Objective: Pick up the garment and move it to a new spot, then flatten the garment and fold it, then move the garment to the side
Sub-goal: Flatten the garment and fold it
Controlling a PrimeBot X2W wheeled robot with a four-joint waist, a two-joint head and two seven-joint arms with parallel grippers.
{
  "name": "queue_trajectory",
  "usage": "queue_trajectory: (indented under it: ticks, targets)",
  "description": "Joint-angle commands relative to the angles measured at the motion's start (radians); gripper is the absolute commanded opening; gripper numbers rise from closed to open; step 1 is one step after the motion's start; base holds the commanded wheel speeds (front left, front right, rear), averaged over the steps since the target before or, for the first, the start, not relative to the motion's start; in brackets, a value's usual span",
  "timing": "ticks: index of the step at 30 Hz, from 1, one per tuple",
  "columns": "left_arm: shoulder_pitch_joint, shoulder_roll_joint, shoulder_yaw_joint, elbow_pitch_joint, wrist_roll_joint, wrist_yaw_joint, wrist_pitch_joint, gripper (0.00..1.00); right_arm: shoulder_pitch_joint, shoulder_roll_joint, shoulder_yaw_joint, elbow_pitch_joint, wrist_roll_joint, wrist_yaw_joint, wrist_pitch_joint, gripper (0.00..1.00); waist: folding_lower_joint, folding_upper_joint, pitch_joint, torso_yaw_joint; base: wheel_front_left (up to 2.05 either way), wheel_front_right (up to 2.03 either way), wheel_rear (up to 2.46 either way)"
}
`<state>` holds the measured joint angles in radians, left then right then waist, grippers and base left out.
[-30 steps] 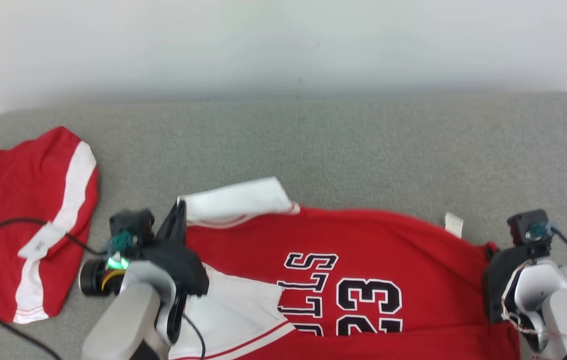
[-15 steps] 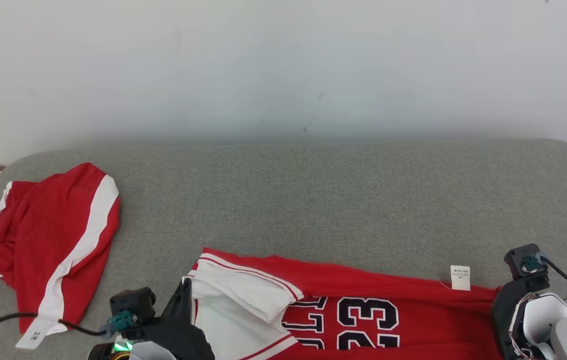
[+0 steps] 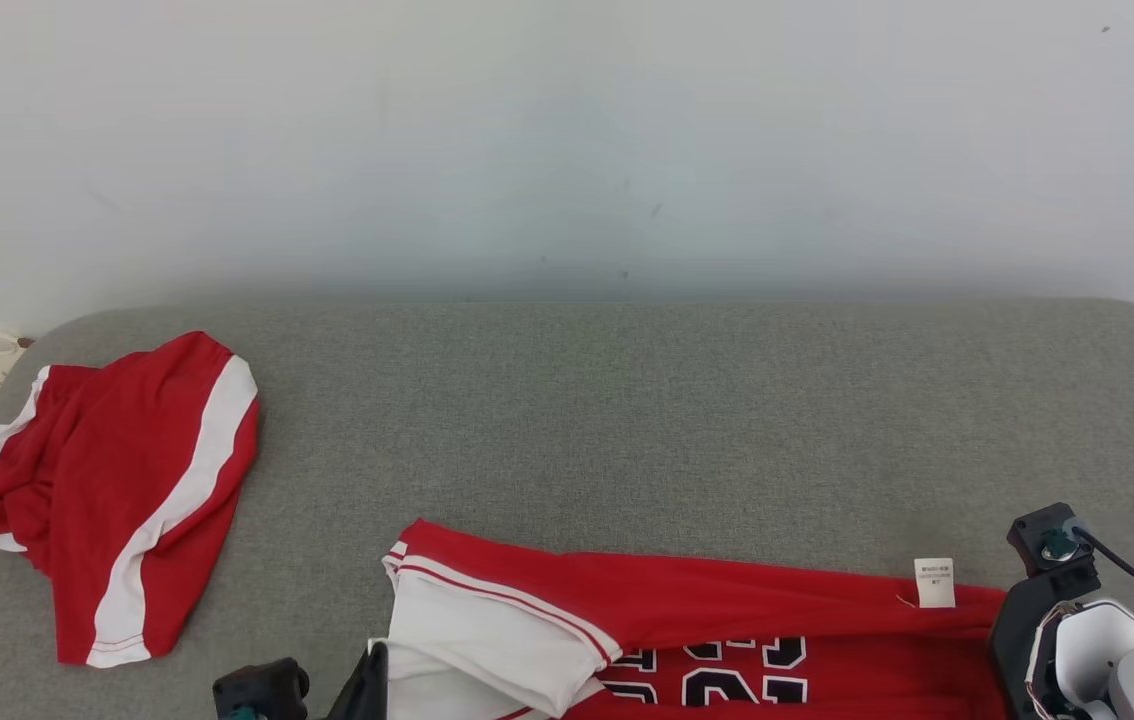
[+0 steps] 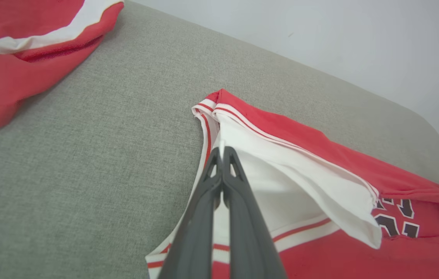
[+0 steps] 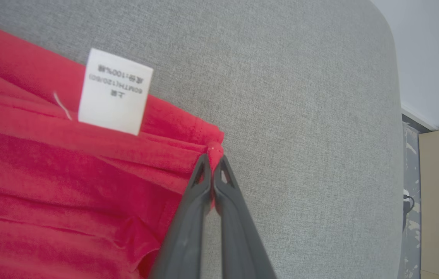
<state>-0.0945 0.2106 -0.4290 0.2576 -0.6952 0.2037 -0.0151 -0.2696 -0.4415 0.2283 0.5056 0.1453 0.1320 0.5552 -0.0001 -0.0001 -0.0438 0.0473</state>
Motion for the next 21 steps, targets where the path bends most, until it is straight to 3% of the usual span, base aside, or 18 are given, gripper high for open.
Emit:
queue_trajectory:
  ticks: [1,8,9,10,11,14,21]
  targets:
    - [0.028,0.007,-0.003,-0.017,-0.011,0.008,0.006,0.00,0.010,-0.011,0.010,-0.008,0.013,-0.003,0.008,0.00,0.0001,0.0001,-0.001,0.000,0.00,0.00,0.00]
    - [0.075,0.020,-0.013,-0.033,-0.009,0.031,0.027,0.00,0.028,-0.026,0.022,-0.026,0.033,-0.003,0.048,0.00,0.0001,0.0001,-0.001,-0.001,0.00,0.00,0.00]
    - [0.075,0.025,-0.016,-0.032,-0.003,0.031,0.023,0.00,0.031,-0.021,0.013,-0.030,0.039,-0.003,0.048,0.22,0.0001,0.0001,-0.001,-0.001,0.00,0.00,0.00]
    - [0.071,0.031,-0.023,-0.032,0.009,0.025,0.019,0.63,0.033,-0.014,0.000,-0.034,0.041,-0.003,0.044,1.00,0.0001,0.0001,-0.002,-0.002,0.00,0.00,0.00]
    - [0.069,0.039,-0.037,-0.025,0.021,0.017,0.020,1.00,0.046,0.000,-0.009,-0.049,0.046,-0.003,0.041,1.00,0.0001,0.0001,-0.003,-0.003,0.00,0.00,0.00]
    - [0.067,0.059,-0.058,-0.019,0.052,0.007,0.012,1.00,0.068,0.016,-0.040,-0.079,0.075,-0.003,0.038,1.00,0.0001,0.0001,-0.010,-0.002,0.00,0.00,0.00]
    - [0.101,0.102,-0.029,-0.055,0.103,0.025,-0.121,1.00,0.197,0.096,-0.221,-0.224,0.110,-0.003,0.099,1.00,0.0001,0.0001,-0.033,0.018,0.00,0.00,0.00]
